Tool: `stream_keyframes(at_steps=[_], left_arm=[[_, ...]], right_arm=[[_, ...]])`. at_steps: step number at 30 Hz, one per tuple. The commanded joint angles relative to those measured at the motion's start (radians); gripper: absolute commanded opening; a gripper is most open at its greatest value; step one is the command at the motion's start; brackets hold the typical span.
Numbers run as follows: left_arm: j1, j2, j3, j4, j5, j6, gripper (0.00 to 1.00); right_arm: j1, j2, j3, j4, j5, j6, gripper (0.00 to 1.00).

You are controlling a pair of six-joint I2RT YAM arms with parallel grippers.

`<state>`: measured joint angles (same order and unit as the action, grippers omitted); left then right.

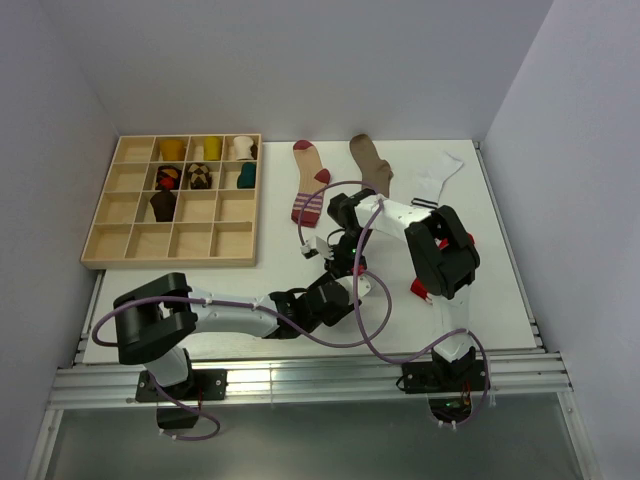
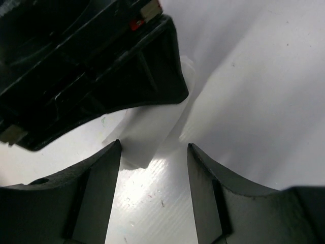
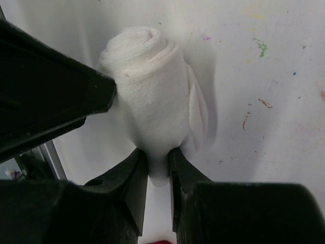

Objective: Roll the socks
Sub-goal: Roll the sock at the center of the board, then pick up the sock at the center of the board.

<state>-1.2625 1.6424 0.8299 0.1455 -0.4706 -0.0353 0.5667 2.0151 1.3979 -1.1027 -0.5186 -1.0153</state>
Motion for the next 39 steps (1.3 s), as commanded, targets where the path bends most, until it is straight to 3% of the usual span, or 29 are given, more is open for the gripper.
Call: stream_keyframes(at_steps=[1,19,24,27,33,34,39], left_arm=[[-0.005,0.031,0.081,-0.021,-0.017,0.116,0.6],[0.049,0.201,0.204,-0.139,0.099,0.157,0.59],[0.06,0.25,0.213,-0.17,0.13,0.14,0.53],[0.067,0.273,0.215,-0.176,0.139,0.126,0.44],[0.075,0.304,0.228,-0.199,0.164,0.107,0.1],[0.075,0.307,0.232,-0.205,0.173,0.103,0.0],[0.077,0.261,0.192,-0.195,0.214,0.064,0.0]], right_arm=[[-0.005,0.088,-0.031,-0.026,0.098,-0.023,0.18],[-0.007,0.131,0.021,-0.074,0.114,-0.019,0.18],[-0.007,0.135,0.027,-0.074,0.114,-0.019,0.17],[-0.007,0.143,0.035,-0.078,0.108,-0.019,0.18],[-0.005,0.128,0.038,-0.086,0.08,-0.016,0.2],[-0.008,0.123,0.038,-0.08,0.074,-0.011,0.23],[-0.028,0.053,0.042,-0.057,0.023,0.043,0.36]])
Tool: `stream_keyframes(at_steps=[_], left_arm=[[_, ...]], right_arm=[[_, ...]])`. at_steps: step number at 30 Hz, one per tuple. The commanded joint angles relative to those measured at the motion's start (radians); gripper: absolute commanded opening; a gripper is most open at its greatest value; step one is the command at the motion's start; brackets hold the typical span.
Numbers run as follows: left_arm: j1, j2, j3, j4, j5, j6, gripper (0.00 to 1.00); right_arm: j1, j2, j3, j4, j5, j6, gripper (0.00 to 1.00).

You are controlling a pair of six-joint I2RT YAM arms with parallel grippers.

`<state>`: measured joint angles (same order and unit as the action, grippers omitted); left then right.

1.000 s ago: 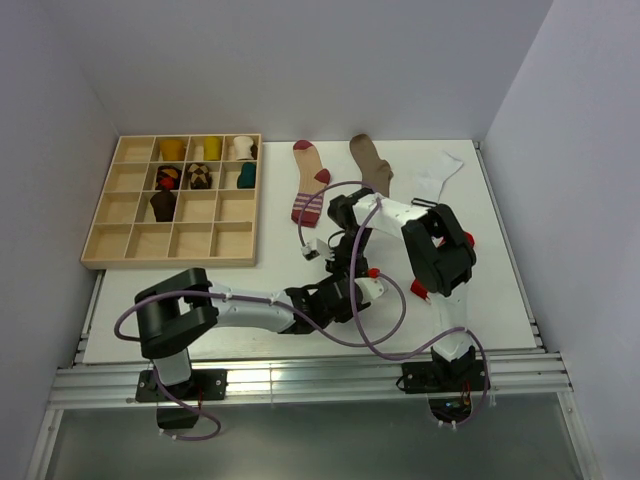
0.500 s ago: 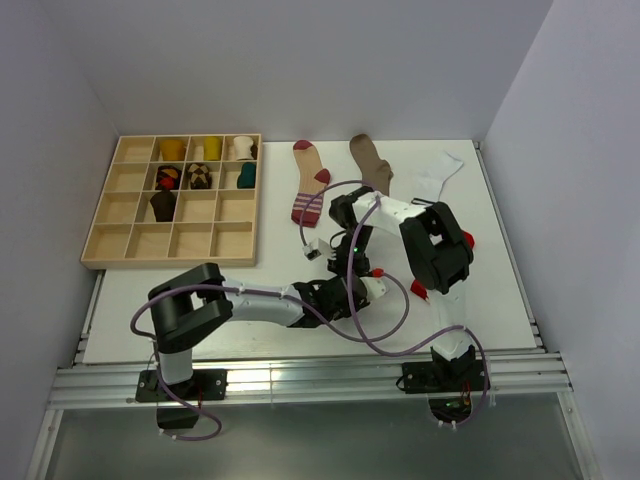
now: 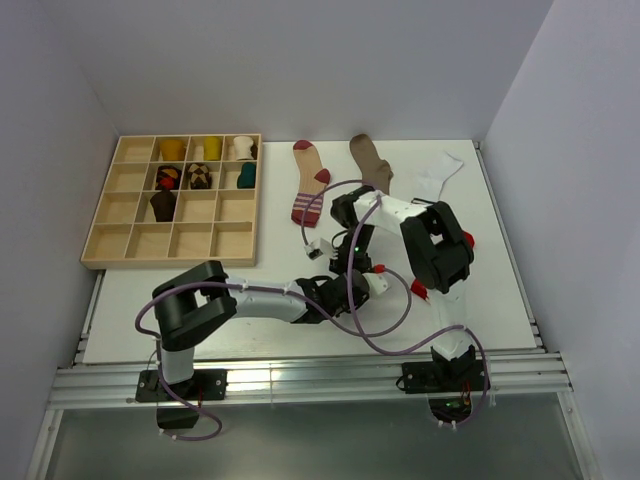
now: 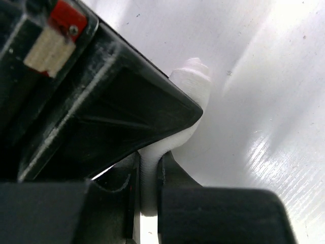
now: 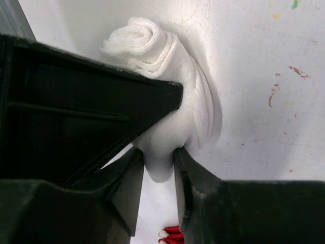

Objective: Roll the socks
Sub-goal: Pick up the sock at the center of the board, then place the sock in the storage box.

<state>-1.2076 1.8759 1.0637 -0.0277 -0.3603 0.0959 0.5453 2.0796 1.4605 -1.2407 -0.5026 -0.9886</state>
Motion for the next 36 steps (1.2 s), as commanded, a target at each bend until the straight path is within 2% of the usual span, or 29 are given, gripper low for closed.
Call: stream_keyframes(at_steps=[1,2,4,8,14,17,20,21,23,24,28,31,36], left_arm=[[0.022,0.016,-0.053,-0.014,0.115,-0.073,0.0],[0.023,-0.007,-0.074,0.003,0.116,-0.087,0.0],[0.029,-0.044,-0.091,0.015,0.126,-0.087,0.01],[0.049,-0.115,-0.134,0.072,0.141,-0.194,0.0],[0.114,-0.262,-0.157,0.124,0.152,-0.278,0.0],[0.187,-0.346,-0.139,0.111,0.092,-0.332,0.0],[0.311,-0.429,-0.117,0.117,0.032,-0.378,0.0],[0.395,-0.457,-0.108,0.121,0.017,-0.387,0.0],[0.486,-0.46,-0.047,0.098,-0.002,-0.426,0.0],[0.575,-0.455,-0.025,0.092,-0.006,-0.429,0.0],[0.718,-0.357,0.116,0.002,-0.253,-0.403,0.0],[0.825,-0.285,0.197,-0.084,-0.285,-0.43,0.0],[0.976,-0.108,0.333,-0.251,-0.449,-0.492,0.0]], right_arm=[[-0.024,-0.029,-0.017,0.092,0.001,0.022,0.38],[-0.034,-0.071,-0.015,0.109,-0.011,0.065,0.43],[-0.083,-0.117,0.003,0.113,-0.043,0.102,0.45],[-0.188,-0.278,0.029,0.171,-0.076,0.218,0.5],[-0.326,-0.436,0.067,0.247,-0.062,0.401,0.53],[-0.406,-0.507,0.089,0.234,-0.089,0.442,0.54],[-0.455,-0.613,0.049,0.267,-0.045,0.481,0.54],[-0.458,-0.643,0.011,0.296,-0.028,0.491,0.56],[-0.459,-0.715,-0.023,0.31,0.001,0.511,0.59],[-0.458,-0.73,-0.038,0.301,0.007,0.513,0.59],[-0.458,-0.77,-0.043,0.265,0.045,0.528,0.6],[-0.461,-0.797,-0.051,0.271,0.049,0.545,0.6],[-0.461,-0.799,-0.058,0.285,-0.002,0.576,0.61]])
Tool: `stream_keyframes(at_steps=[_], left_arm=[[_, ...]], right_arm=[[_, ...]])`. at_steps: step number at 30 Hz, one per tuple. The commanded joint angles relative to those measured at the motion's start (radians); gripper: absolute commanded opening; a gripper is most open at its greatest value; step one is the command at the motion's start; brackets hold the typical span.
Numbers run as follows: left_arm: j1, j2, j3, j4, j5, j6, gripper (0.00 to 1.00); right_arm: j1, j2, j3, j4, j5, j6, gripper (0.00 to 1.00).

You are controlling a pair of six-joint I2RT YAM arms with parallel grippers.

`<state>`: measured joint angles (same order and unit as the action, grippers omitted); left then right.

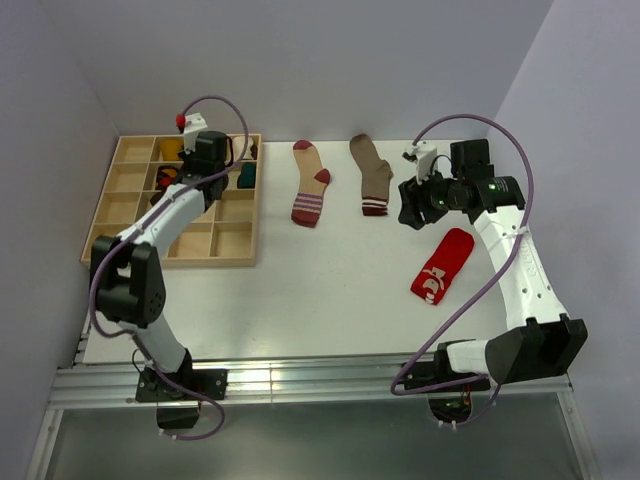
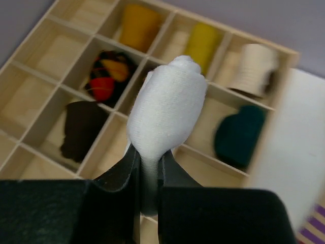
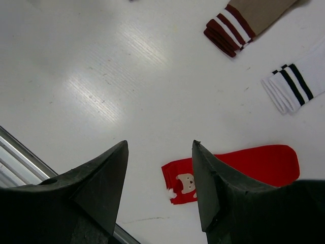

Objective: Roll the socks
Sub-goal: Place the sock in the storage box.

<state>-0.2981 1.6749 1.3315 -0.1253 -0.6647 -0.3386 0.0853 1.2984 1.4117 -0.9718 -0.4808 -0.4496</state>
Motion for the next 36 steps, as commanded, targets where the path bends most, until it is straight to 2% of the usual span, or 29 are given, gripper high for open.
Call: stream_keyframes(at_steps=[1,8,18,27,36], left_arm=[[0.077,0.12,0.098,-0.193,-0.153,-0.066,0.0],[0.109,0.335,0.21,-0.301,-0.171,-0.122,0.0],[0.134,0.456,0.235,-0.341,-0.009,-0.162,0.0],[0.148,0.5,0.222,-0.389,0.148,-0.172,0.0],[0.145,0.41,0.103,-0.363,0.186,-0.169,0.0]], right_arm=[[0.001,-0.013,-0.013,0.022,-0.03,0.041,0.61],[0.001,0.007,-0.037,0.035,-0.016,0.035,0.61],[-0.001,0.038,-0.053,0.041,-0.013,0.026,0.61],[0.001,0.05,-0.068,0.05,0.004,0.026,0.6],[0.001,0.056,-0.073,0.051,0.01,0.026,0.6]])
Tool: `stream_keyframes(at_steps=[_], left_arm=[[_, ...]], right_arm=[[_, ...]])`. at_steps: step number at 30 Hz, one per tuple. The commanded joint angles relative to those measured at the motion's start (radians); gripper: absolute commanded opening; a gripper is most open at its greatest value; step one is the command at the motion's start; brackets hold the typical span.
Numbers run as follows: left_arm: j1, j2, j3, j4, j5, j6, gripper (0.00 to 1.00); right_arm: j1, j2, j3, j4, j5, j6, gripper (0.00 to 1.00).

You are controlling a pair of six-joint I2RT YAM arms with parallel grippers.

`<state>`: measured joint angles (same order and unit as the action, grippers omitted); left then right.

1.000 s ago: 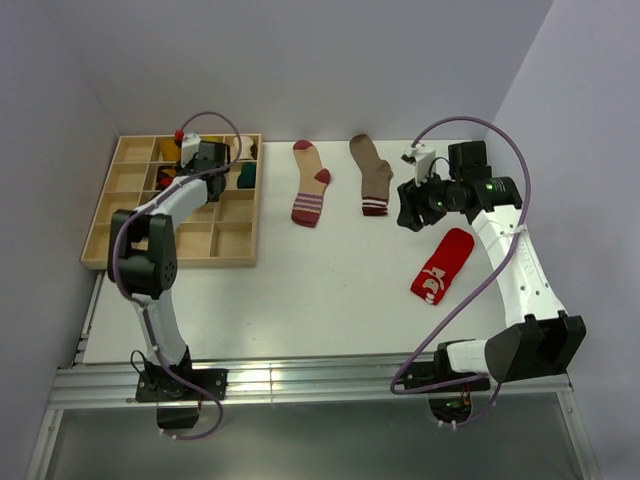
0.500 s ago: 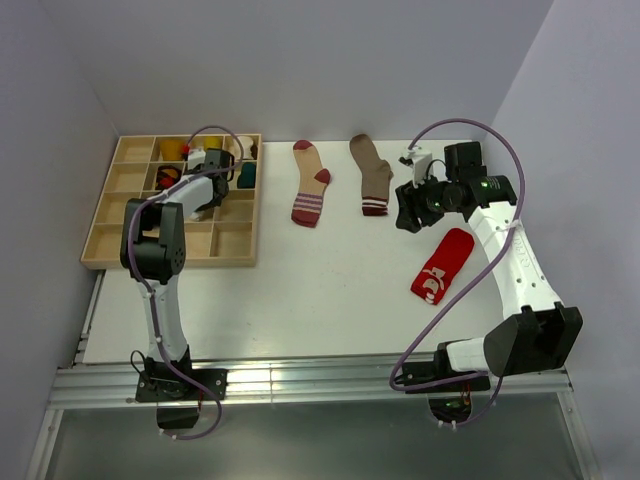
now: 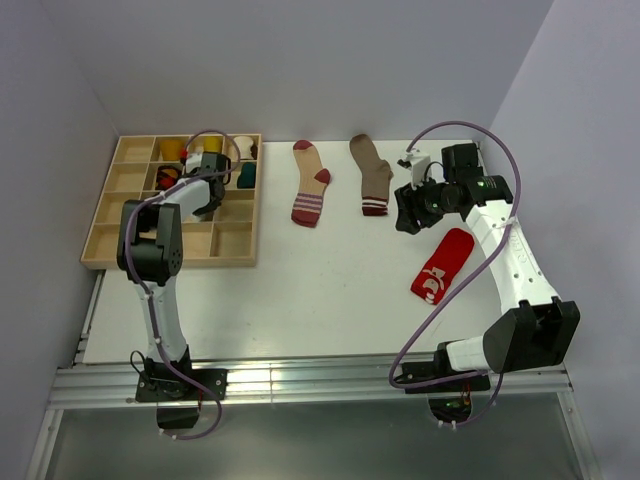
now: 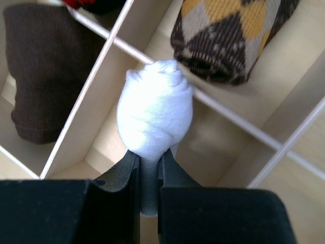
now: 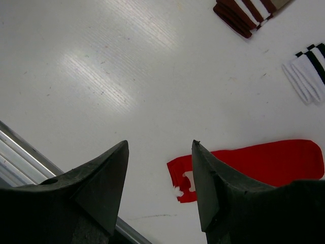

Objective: Roll the socks
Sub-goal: Place the sock in the storage box.

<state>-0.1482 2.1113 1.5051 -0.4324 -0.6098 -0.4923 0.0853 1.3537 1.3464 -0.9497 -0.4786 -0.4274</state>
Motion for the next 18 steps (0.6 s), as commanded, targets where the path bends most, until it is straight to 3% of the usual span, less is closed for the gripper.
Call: stream_keyframes(at_steps=[1,9,18], left_arm=[[-0.005,-0.031,-0.071,-0.058,0.124,-0.017,0.0],[-0.011,-0.088,-0.075,-0.117,0.133,-0.02,0.0],[-0.001,-0.007,-0.03,-0.151,0.16,-0.02,0.0]], right_arm=[[0.004,0.002,-0.007,0.028,0.006,0.006,0.6],[0.004,0.004,-0.015,0.029,0.012,0.003,0.6],[0.007,0.007,-0.018,0.023,0.008,0.001,0.59]])
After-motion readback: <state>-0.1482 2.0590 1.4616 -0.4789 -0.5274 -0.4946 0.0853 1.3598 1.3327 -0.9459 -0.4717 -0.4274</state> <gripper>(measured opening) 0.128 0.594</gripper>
